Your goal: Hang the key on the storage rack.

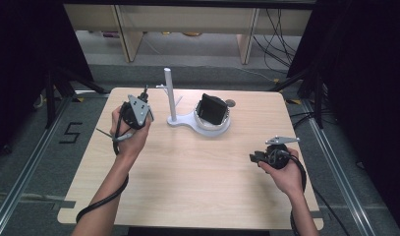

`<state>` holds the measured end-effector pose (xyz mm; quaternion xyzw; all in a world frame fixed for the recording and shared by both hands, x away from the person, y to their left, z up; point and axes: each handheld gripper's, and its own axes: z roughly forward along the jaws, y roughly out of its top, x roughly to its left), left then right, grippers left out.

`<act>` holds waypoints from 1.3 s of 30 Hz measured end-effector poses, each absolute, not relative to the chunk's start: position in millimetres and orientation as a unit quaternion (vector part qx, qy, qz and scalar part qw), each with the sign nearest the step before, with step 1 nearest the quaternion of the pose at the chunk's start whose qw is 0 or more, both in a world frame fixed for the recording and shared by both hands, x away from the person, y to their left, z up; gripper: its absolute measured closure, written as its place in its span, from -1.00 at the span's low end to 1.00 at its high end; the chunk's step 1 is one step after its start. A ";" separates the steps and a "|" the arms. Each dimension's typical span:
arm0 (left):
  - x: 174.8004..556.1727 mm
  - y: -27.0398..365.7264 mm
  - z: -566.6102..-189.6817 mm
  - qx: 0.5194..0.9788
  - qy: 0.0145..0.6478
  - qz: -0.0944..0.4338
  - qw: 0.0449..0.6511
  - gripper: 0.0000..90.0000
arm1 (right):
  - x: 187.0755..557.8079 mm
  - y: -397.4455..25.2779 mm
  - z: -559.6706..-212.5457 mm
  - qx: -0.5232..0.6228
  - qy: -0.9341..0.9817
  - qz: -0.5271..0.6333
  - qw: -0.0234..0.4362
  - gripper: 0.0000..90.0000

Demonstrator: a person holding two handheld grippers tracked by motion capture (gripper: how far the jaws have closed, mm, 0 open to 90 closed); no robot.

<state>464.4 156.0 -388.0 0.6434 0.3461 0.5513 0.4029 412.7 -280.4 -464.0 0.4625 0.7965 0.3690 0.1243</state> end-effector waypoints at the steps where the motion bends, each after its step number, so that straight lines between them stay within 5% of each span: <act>1: 464.4 156.0 -388.0 0.643 0.346 0.551 0.403 0.89 | 412.7 -280.4 -464.0 0.463 0.797 0.369 0.124 0.53; 39: 494.6 134.5 -401.4 0.668 0.340 0.547 0.374 0.88 | 410.9 -279.6 -463.4 0.466 0.792 0.374 0.127 0.53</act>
